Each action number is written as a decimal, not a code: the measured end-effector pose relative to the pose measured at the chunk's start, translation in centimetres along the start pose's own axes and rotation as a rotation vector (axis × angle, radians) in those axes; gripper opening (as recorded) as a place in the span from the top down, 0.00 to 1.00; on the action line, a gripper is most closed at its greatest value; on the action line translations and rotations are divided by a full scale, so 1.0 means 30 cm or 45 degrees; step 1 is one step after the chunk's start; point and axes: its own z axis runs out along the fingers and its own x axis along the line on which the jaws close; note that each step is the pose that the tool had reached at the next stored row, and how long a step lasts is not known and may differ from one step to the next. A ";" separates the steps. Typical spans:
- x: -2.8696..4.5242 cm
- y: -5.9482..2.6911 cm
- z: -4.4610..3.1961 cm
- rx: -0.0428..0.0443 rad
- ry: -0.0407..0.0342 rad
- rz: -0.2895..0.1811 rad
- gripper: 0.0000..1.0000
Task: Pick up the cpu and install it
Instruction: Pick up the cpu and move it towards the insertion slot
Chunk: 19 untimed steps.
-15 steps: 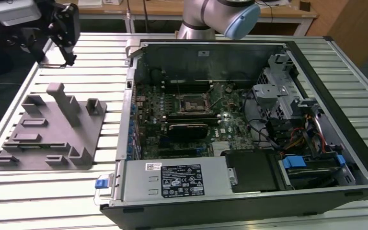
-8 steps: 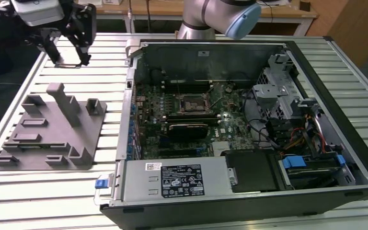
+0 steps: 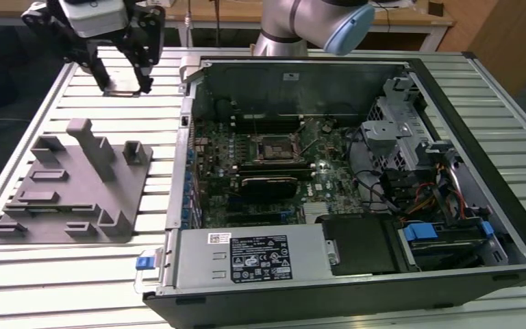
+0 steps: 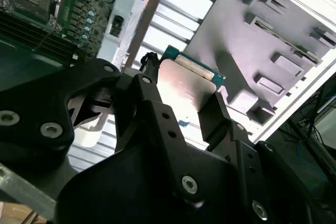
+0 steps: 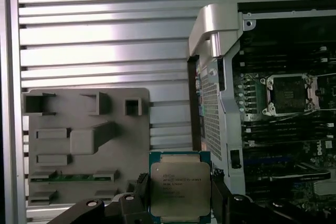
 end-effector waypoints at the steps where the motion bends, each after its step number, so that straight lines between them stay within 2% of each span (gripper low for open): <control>1: -0.012 0.001 0.000 0.000 0.0001 0.000 0.45; 19: -0.249 0.024 0.008 0.000 0.0000 0.000 0.45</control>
